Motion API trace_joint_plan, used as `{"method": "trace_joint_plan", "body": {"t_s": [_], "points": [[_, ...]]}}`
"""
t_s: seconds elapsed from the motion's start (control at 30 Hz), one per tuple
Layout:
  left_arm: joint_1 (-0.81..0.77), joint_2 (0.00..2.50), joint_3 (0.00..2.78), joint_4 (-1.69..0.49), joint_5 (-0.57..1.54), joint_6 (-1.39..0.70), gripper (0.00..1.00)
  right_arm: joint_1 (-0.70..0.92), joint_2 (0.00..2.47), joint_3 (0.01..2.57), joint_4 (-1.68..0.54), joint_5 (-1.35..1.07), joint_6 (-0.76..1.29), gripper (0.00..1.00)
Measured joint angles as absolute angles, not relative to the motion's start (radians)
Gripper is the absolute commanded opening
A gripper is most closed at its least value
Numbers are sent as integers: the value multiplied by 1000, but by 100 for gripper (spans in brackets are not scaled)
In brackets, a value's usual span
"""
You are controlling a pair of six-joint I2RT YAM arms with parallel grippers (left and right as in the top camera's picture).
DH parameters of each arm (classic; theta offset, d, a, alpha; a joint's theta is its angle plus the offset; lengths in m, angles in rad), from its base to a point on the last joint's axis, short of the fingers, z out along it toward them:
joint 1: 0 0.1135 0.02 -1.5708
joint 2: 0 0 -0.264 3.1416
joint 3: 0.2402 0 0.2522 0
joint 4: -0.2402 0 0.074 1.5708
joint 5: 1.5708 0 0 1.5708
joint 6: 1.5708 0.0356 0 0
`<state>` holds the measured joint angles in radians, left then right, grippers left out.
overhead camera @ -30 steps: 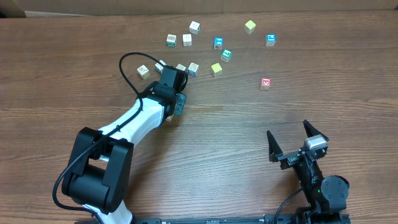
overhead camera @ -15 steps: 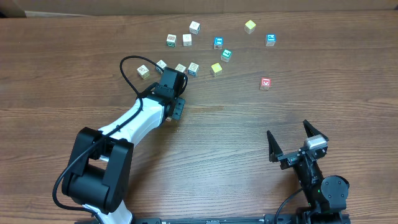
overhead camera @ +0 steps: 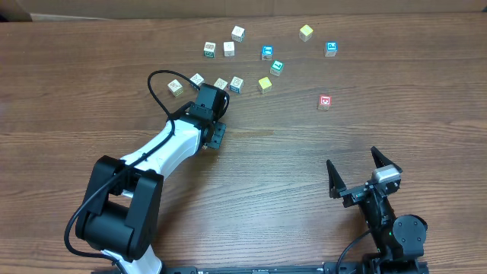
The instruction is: Form a circle
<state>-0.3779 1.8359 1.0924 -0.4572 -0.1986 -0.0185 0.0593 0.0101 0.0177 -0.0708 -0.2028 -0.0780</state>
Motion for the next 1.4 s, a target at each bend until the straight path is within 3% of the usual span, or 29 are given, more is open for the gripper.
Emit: {"method": "trace_joint_plan", "body": {"t_s": [0.33,0.87,0.97,1.1,1.4], "points": [[-378,1836,1092,-479,-198,68,43,60,10,18,-71,-202,-78,100],[-378,1836,1092,-493,-195,89,32,59,10,18,-71,-203,-78,100],[-378,1836,1092,-492,-190,89,34,59,10,18,-71,-202,-78,100],[-378,1836,1092,-492,-168,97,50,59,10,18,-71,-203,-78,100],[-378,1836,1092,-503,-154,105,43,59,10,18,-71,-203,-78,100]]}}
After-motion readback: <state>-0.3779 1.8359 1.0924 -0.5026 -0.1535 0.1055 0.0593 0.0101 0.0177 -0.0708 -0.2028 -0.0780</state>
